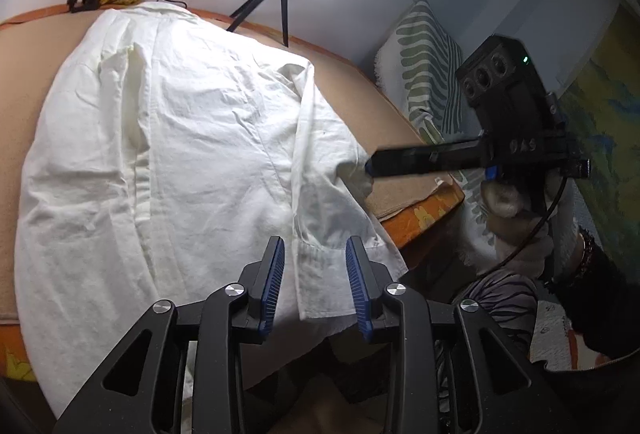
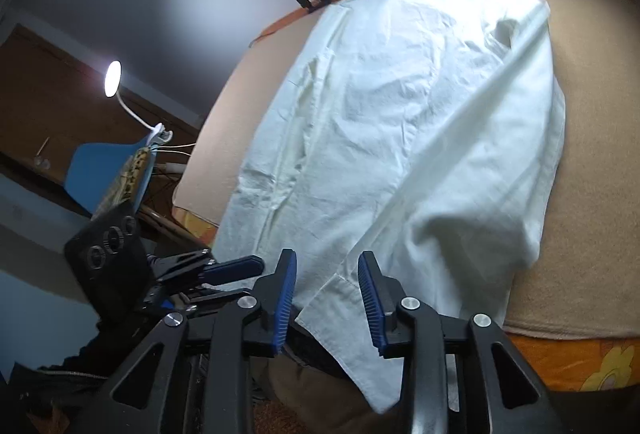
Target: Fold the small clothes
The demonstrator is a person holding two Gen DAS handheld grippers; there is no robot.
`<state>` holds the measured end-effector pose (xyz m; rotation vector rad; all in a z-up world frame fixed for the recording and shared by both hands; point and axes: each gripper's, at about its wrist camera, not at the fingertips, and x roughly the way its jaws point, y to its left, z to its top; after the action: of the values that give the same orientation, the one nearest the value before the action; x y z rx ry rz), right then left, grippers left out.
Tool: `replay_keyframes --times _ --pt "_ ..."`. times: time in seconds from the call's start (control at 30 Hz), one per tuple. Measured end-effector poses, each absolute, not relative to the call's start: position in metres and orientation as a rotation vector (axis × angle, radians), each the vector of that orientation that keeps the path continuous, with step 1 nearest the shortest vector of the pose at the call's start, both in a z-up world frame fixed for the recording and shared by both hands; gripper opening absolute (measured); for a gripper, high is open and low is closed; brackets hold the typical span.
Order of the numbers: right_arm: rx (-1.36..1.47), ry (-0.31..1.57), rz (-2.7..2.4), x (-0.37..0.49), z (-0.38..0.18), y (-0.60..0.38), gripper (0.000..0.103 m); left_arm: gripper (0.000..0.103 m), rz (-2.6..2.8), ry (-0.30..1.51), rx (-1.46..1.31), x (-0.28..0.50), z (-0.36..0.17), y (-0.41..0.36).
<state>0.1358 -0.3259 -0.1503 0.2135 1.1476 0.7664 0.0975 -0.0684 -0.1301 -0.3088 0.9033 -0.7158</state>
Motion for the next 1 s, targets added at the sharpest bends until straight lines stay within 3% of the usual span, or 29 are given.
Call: replay_keyframes --times 0.03,0.07,0.37,0.47,0.53,0.67,0.73,0.87,1.0 --pt "0.209 1.132 0.752 0.139 -0.145 -0.33 0.038 0.046 -0.721 0.907 -0.298 0.098 -0.131 -0.073" --pt "0.21 1.12 0.727 0.143 -0.14 -0.337 0.038 0.047 -0.726 0.91 -0.276 0.098 -0.133 -0.08" --pt "0.243 1.08 0.438 0.266 -0.136 -0.398 0.043 0.046 -0.704 0.963 -0.172 0.108 -0.152 -0.116" --pt "0.28 1.096 0.378 0.315 -0.147 -0.404 0.043 0.035 -0.701 0.985 -0.189 0.111 -0.161 -0.119" --pt "0.293 1.108 0.335 0.346 -0.157 -0.405 0.043 0.012 -0.706 1.007 -0.201 0.114 -0.168 -0.12" --pt "0.307 1.131 0.292 0.384 -0.173 -0.405 0.041 0.004 -0.702 1.007 -0.24 0.116 -0.174 -0.117" --pt "0.33 1.145 0.302 0.395 -0.179 -0.404 0.035 0.003 -0.702 1.008 -0.274 0.116 -0.175 -0.115" --pt "0.328 1.136 0.307 0.399 -0.177 -0.396 0.003 0.002 -0.712 1.003 -0.32 0.11 -0.172 -0.111" --pt "0.233 1.088 0.334 0.389 -0.154 -0.372 0.0 0.002 -0.737 0.991 -0.317 0.097 -0.162 -0.109"
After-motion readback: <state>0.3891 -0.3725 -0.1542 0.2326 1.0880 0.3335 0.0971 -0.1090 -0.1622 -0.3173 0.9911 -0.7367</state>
